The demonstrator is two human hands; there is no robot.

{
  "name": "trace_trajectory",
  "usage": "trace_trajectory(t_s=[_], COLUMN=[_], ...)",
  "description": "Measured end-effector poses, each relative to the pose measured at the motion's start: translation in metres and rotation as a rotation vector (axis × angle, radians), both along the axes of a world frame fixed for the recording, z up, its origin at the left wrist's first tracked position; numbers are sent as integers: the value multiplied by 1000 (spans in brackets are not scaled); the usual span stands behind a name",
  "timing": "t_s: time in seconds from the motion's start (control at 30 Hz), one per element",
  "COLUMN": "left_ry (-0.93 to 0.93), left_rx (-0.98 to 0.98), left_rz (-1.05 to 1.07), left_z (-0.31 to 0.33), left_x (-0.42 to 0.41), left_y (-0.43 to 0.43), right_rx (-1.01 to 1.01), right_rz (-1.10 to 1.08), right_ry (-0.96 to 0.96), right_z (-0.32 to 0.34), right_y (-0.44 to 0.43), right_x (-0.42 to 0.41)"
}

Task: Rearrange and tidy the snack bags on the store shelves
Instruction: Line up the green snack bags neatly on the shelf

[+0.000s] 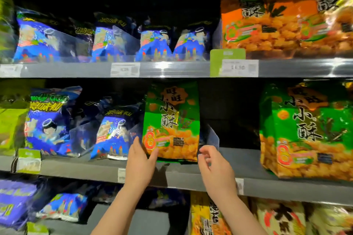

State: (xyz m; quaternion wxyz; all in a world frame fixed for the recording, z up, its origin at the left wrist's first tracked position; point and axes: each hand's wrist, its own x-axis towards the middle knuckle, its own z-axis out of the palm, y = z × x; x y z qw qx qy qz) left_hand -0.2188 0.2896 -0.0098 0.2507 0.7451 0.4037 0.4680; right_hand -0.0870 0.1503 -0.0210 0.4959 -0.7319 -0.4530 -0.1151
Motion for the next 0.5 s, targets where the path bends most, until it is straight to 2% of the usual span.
trace_trajectory(t_s=[0.17,0.33,0.5], left_ry=[-4,33,-275], left_rx=[-126,-240,-455], left_rz=[-123,-219,-415], left_z=[2,17,17], left_x=[7,15,18], left_y=[35,61,71], right_rx=[-32,-198,-180], right_rz=[-76,-150,-131], right_ry=[101,115,204], right_z=[6,12,17], right_y=[40,56,59], right_x=[-15,-22,-26])
